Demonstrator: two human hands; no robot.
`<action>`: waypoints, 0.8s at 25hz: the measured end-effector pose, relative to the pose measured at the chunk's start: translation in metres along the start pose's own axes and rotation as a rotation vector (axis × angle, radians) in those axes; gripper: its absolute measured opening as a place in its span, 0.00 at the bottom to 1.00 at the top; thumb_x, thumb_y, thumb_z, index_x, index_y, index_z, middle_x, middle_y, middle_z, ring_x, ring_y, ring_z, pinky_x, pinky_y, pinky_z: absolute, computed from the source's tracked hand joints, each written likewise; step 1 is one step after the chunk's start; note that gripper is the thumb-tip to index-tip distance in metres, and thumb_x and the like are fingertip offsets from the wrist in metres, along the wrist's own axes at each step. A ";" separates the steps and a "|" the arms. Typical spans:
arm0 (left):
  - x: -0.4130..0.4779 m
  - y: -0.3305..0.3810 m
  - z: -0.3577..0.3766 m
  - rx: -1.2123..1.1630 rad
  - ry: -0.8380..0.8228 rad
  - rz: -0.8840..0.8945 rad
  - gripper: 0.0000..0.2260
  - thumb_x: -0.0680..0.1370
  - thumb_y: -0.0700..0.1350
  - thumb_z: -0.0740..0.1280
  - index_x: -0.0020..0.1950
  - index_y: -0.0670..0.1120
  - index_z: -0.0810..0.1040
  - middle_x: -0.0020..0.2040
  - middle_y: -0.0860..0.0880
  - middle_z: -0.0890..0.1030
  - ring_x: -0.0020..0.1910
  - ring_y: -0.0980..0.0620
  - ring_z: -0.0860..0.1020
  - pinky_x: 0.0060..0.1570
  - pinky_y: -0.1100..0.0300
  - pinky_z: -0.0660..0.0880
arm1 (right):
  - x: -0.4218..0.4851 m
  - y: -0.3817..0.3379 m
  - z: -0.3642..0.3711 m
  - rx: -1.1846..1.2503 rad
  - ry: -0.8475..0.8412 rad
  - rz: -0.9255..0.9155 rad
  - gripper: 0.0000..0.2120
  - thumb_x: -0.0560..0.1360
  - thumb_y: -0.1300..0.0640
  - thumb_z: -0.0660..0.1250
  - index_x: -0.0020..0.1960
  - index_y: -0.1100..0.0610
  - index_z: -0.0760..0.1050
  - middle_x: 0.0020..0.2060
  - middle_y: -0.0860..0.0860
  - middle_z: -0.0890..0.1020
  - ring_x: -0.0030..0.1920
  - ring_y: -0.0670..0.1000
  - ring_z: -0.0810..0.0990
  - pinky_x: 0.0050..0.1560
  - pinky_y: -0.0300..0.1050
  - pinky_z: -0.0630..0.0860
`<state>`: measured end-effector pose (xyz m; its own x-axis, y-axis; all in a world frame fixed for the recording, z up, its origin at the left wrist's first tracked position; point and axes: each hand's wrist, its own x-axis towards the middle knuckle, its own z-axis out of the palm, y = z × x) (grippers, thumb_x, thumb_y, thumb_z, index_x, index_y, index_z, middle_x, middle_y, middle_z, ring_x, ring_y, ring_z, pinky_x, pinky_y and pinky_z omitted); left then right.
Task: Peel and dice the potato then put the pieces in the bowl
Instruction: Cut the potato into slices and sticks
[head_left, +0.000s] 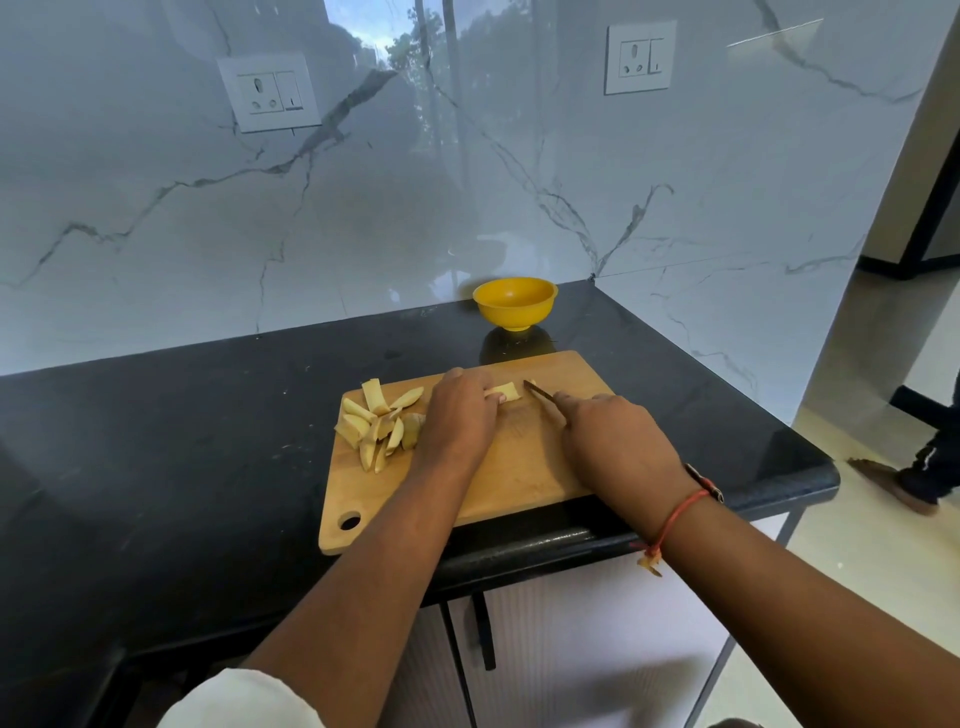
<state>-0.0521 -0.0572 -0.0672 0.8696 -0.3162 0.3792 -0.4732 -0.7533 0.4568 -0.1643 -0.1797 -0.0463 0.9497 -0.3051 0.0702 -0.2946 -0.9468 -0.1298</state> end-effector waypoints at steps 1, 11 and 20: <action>0.000 0.000 0.000 0.005 -0.004 0.016 0.05 0.80 0.48 0.68 0.47 0.48 0.81 0.47 0.49 0.78 0.45 0.54 0.74 0.41 0.60 0.70 | 0.002 0.002 0.000 0.016 0.018 0.019 0.27 0.84 0.60 0.57 0.80 0.46 0.57 0.51 0.54 0.76 0.52 0.55 0.80 0.54 0.50 0.81; 0.005 -0.003 0.000 -0.063 -0.034 0.039 0.11 0.79 0.48 0.70 0.61 0.49 0.83 0.55 0.49 0.83 0.53 0.52 0.78 0.52 0.58 0.75 | 0.010 -0.009 0.006 0.239 0.172 -0.019 0.19 0.84 0.53 0.55 0.74 0.48 0.71 0.47 0.51 0.83 0.44 0.49 0.80 0.50 0.45 0.81; 0.009 -0.006 0.000 -0.125 -0.065 -0.010 0.09 0.77 0.48 0.72 0.57 0.49 0.85 0.54 0.50 0.84 0.54 0.50 0.79 0.54 0.55 0.76 | 0.025 -0.019 0.009 0.167 0.143 -0.002 0.18 0.83 0.53 0.55 0.69 0.49 0.76 0.46 0.53 0.82 0.43 0.53 0.79 0.44 0.47 0.79</action>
<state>-0.0411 -0.0555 -0.0663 0.8797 -0.3489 0.3230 -0.4748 -0.6804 0.5582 -0.1343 -0.1683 -0.0506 0.9221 -0.3259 0.2085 -0.2598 -0.9209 -0.2907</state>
